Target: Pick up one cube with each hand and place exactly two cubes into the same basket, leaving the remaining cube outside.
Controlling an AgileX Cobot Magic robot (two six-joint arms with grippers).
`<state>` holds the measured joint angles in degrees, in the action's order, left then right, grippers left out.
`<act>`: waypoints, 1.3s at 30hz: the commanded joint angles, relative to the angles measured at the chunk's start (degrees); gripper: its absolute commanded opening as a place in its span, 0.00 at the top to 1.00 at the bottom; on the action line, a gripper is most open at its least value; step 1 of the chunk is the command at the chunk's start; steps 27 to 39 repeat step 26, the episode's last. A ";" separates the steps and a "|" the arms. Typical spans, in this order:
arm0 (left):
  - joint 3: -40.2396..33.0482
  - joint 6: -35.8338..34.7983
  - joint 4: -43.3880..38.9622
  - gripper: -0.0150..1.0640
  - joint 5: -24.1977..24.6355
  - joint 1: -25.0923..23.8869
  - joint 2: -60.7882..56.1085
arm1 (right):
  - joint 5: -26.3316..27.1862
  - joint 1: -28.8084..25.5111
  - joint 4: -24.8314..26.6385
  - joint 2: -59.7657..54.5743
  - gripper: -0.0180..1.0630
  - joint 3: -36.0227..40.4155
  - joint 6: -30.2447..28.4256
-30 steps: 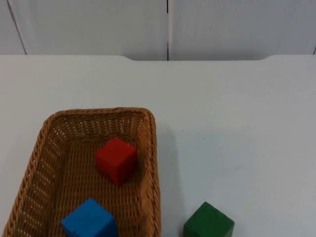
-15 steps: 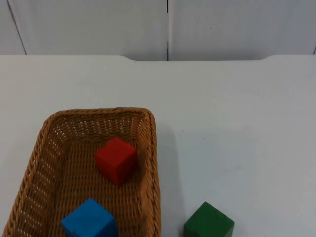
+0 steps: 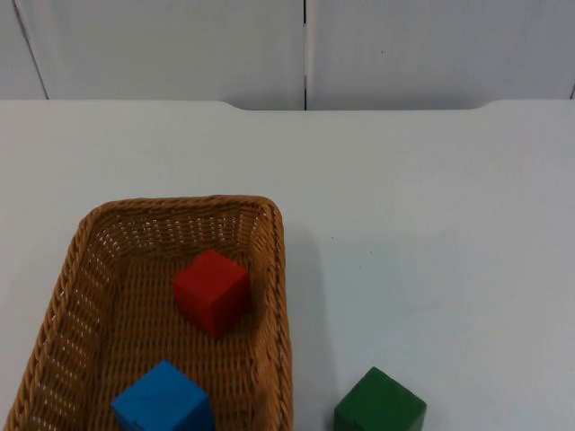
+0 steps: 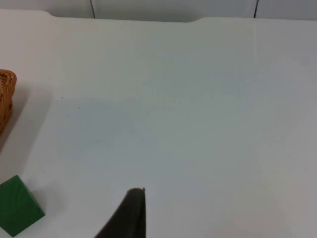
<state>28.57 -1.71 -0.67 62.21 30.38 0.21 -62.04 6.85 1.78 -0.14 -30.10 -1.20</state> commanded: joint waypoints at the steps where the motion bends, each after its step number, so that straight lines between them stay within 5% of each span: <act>1: -0.25 0.00 0.18 0.01 -0.66 -2.08 -0.21 | 0.25 -0.39 -0.06 0.14 0.01 0.59 0.03; 22: -0.25 0.00 0.18 0.01 -0.66 -28.23 -0.21 | 0.25 -0.39 -0.19 0.14 0.01 0.59 0.05; 39: -0.25 0.00 0.18 0.01 -0.66 -30.53 -0.21 | 0.25 -0.39 -0.19 0.14 0.01 0.59 0.19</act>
